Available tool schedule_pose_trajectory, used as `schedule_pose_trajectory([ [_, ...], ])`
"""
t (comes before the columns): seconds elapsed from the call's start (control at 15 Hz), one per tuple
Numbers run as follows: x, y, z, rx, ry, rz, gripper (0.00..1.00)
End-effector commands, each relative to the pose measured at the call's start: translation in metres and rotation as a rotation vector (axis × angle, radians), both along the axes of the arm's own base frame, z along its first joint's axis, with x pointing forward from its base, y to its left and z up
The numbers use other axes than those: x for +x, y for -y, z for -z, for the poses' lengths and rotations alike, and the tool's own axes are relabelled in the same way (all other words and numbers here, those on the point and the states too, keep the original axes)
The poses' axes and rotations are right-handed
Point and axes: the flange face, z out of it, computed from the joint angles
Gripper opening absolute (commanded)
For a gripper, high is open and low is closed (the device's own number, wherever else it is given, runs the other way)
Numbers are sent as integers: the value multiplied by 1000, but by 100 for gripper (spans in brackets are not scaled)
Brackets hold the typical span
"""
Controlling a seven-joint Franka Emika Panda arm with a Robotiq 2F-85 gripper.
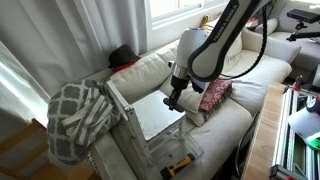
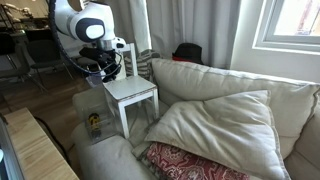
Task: Put the small black remote on the white chair
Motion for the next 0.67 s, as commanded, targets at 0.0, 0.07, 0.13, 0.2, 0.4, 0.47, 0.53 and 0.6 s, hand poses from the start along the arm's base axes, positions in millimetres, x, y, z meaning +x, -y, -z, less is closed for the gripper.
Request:
schedule_pose_trajectory([
  [0.0, 21, -12, 14, 11, -36, 127, 18],
  [0.07, 24, -13, 18, 14, -44, 159, 18],
  [0.13, 31, -14, 22, 24, -52, 193, 18],
  [0.2, 37, -15, 26, 60, -65, 223, 18],
  [0.4, 49, -15, 38, 87, -82, 297, 18],
  [0.47, 53, -16, 41, 96, -77, 306, 18],
  [0.53, 56, -15, 46, 86, -70, 309, 18],
  [0.6, 59, -15, 50, 79, -60, 304, 18],
])
